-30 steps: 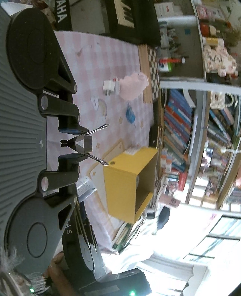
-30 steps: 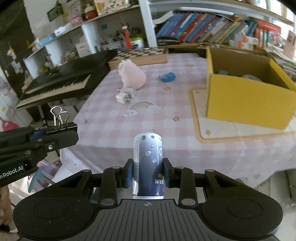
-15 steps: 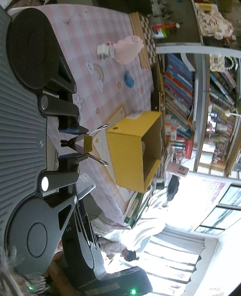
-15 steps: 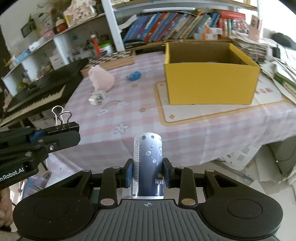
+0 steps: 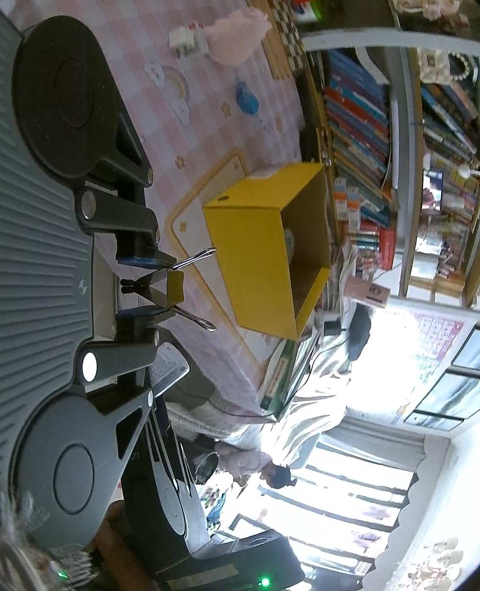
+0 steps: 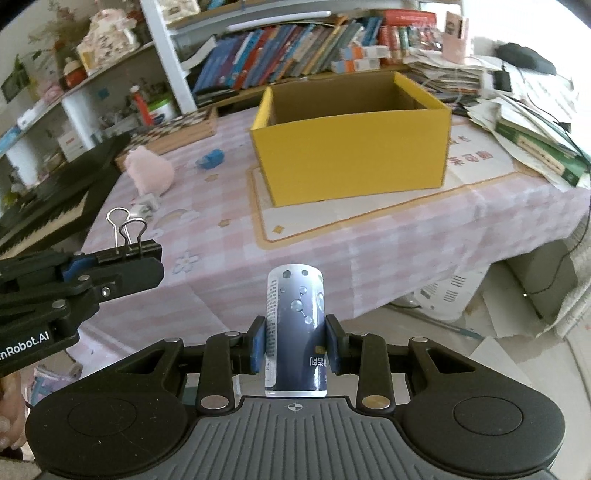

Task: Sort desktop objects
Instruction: 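Carry the clip and bottle over the yellow box and lower them inside, then open both grippers to drop the clip and bottle into the box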

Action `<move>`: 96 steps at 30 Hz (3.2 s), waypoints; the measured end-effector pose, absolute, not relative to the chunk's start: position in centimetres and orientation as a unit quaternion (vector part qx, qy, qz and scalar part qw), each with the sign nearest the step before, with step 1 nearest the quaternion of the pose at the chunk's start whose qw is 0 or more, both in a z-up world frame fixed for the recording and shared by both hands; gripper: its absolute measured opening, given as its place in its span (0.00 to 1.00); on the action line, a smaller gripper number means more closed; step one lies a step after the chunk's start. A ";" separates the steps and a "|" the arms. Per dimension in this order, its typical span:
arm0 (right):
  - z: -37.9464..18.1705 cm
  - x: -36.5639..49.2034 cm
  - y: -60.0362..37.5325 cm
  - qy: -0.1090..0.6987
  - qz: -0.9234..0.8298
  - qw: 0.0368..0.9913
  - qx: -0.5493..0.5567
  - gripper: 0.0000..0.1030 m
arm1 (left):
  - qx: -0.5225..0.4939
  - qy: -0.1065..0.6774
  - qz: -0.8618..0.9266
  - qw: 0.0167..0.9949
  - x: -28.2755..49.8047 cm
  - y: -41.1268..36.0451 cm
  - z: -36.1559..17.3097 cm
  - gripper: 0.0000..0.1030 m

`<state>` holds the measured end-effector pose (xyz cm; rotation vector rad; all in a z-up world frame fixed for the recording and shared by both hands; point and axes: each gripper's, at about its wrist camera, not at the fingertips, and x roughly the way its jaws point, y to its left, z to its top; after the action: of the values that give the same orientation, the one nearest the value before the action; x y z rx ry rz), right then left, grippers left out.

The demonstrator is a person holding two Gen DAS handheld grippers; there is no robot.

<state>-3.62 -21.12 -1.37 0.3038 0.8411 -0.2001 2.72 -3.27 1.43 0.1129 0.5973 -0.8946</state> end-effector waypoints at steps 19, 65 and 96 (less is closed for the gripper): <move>-1.4 -1.0 -26.3 0.421 -0.096 0.892 0.136 0.31 | 0.044 0.296 -0.431 0.852 5.9 -8.8 0.9 0.18; 4.2 17.6 -40.2 0.328 0.015 0.943 0.047 0.31 | 0.094 0.237 -0.318 0.913 21.5 -23.2 4.4 0.18; -4.2 22.1 -38.8 0.468 0.103 0.873 -0.090 0.33 | 0.122 0.381 -0.286 0.871 24.9 -26.2 -2.5 0.22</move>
<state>22.10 -38.84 -4.18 -0.1891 0.9788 0.2159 24.89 -26.16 -2.53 0.2553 0.7970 -0.5973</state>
